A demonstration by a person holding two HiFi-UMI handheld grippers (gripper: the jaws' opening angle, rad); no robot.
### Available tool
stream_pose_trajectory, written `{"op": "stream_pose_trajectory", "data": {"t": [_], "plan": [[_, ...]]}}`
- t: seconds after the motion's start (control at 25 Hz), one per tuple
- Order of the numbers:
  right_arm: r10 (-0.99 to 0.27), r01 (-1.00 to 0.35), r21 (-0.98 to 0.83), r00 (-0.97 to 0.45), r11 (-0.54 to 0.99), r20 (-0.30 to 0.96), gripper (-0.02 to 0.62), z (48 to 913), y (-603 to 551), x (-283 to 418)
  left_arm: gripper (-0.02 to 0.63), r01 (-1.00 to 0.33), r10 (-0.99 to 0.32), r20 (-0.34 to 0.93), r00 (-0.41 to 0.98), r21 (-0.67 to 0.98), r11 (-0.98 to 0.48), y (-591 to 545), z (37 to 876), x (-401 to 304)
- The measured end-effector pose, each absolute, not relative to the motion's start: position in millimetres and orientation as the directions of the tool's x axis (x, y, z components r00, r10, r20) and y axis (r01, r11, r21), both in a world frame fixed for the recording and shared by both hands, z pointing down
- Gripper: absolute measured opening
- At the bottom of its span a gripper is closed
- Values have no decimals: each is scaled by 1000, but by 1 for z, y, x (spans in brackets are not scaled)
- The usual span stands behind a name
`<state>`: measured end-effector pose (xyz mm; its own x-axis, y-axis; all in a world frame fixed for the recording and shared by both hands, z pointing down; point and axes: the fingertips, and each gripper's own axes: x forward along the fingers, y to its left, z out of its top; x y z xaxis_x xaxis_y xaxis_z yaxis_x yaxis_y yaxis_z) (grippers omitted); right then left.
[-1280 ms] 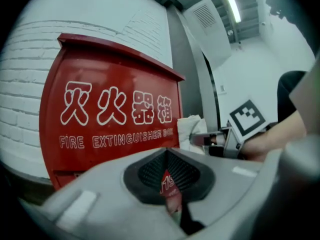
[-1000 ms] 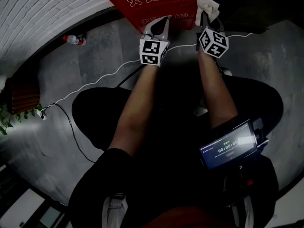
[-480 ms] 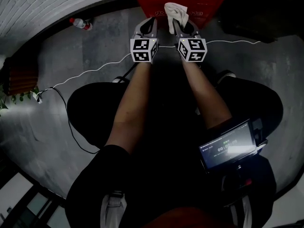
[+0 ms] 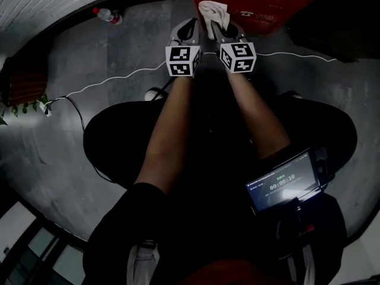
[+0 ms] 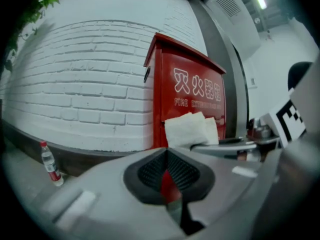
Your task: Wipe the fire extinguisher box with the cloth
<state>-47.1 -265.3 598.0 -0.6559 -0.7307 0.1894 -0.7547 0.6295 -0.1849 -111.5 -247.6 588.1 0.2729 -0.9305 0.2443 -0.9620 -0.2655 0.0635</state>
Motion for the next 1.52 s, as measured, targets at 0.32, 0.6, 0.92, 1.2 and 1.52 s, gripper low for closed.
{"op": "stream_pose_trajectory", "data": {"t": [0.32, 0.6, 0.92, 1.2, 1.52], "plan": [[-747, -769, -216, -637, 601, 191, 95, 609, -283, -59, 3, -964, -937, 225, 266, 68, -257, -256, 600, -118], [-788, -813, -153, -582, 561, 200, 95, 611, -298, -52, 3, -952, -928, 222, 300, 129, -277, -264, 599, -105], [-801, -825, -86, -564, 559, 200, 98, 605, -299, -35, 3, -942, -920, 224, 320, 179, -284, -270, 595, -88], [-840, -861, -94, -509, 500, 190, 99, 605, -306, 13, 3, -927, -906, 211, 366, 169, -335, -277, 592, -54], [-889, -908, -127, -418, 400, 189, 100, 600, -314, 75, 3, -901, -881, 197, 431, 159, -405, -281, 583, -9]]}}
